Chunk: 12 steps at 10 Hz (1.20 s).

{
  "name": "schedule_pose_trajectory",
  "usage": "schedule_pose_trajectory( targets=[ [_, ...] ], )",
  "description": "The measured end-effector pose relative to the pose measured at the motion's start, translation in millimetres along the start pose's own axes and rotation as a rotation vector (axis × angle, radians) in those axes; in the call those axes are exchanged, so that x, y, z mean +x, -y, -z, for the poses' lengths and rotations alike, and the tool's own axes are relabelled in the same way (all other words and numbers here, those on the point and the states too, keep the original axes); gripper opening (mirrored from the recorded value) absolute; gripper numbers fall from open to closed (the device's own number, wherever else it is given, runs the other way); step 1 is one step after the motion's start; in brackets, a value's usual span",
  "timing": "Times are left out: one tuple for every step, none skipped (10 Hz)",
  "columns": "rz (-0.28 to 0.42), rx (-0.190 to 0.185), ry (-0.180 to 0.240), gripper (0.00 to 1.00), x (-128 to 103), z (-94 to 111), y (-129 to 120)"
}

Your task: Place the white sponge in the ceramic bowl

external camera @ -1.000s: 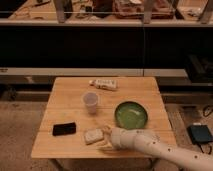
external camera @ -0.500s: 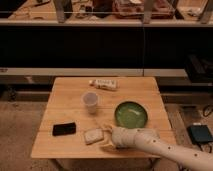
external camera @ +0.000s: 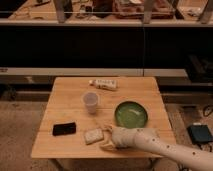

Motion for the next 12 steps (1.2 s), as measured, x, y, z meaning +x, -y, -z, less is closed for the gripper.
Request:
schedule_pose_trajectory(
  targets=[
    [-0.005, -0.003, -0.001, 0.6, 2, -1, 0],
    [-0.009, -0.004, 0.001, 0.52, 2, -3, -1],
    [-0.012, -0.006, 0.002, 0.43, 3, -4, -1],
    [-0.015, -0.008, 0.002, 0.3, 4, -6, -2],
    [-0.015, -0.009, 0.001, 0.22, 6, -6, -2],
    [-0.017, -0.008, 0.0, 0.12, 7, -7, -2],
    [-0.017, -0.007, 0.001, 0.02, 8, -7, -2],
    [-0.016, -0.006, 0.002, 0.0, 8, -7, -2],
    [-0.018, -0.003, 0.011, 0.0, 5, -7, -1],
    [-0.019, 0.003, 0.026, 0.0, -2, -5, 0],
    [-0.012, 0.009, 0.049, 0.0, -15, -2, 1],
    [-0.002, 0.009, 0.063, 0.0, -25, 0, 2]
  ],
)
